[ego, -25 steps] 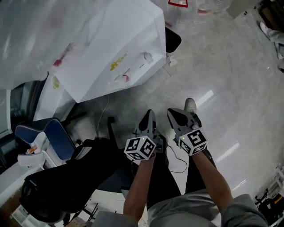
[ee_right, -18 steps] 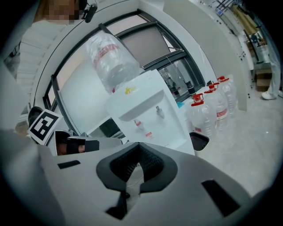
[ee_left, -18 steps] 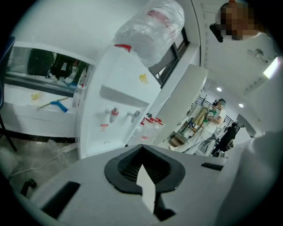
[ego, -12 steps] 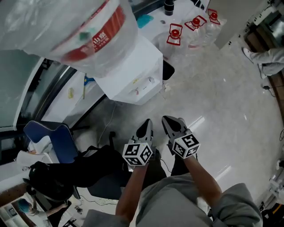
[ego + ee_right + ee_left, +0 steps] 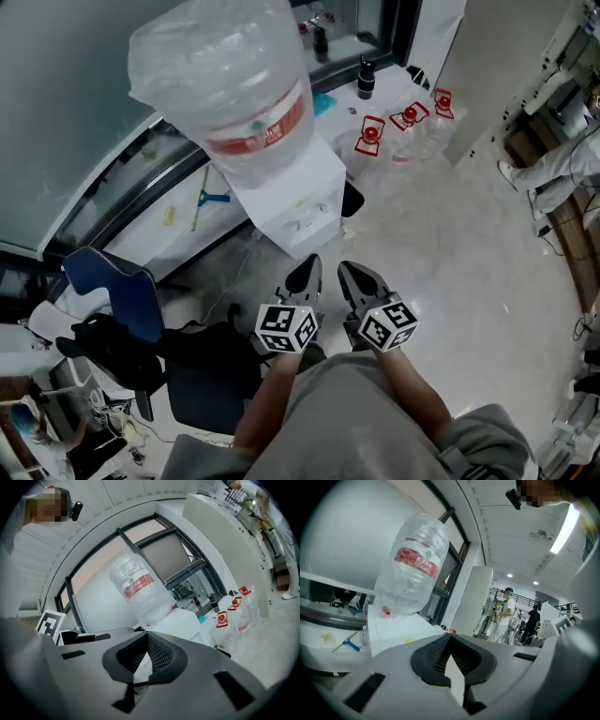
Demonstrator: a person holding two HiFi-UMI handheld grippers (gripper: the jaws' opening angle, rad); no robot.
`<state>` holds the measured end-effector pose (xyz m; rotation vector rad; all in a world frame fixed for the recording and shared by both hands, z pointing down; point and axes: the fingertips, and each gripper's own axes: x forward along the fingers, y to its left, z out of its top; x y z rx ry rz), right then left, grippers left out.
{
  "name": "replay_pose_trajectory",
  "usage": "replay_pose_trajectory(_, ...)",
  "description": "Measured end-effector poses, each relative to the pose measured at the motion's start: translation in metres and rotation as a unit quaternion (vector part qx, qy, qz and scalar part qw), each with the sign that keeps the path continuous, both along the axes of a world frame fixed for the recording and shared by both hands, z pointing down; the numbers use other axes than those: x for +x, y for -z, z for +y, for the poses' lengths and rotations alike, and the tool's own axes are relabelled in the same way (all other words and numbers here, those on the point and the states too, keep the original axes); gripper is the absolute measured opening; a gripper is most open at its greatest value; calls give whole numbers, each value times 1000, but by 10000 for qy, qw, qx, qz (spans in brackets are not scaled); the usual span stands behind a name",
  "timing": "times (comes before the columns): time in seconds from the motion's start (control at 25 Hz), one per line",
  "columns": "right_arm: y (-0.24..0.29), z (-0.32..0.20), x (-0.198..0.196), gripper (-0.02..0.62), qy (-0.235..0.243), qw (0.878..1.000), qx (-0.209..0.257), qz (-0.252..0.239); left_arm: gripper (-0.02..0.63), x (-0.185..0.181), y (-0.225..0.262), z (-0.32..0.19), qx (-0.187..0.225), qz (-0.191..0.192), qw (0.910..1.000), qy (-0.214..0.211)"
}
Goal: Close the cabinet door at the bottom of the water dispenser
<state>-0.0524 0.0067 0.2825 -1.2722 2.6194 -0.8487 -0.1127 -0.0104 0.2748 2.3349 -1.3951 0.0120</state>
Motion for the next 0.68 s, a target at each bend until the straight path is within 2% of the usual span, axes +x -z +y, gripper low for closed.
replay_pose_trajectory(0.16,23,-5,-3,9,49,9998,174,-30,8,-1,29,2,351,-135,9993,-62)
replay_pose_trajectory(0.48,56,-19,-17,8,48,9982,539,-250,8,-9,56,-3,645,-157,9976,-182)
replay_pose_trajectory(0.68,63,-26,-29,8,143,9972,673,-281,8,-21,57,-7,690,-216,9972,-183)
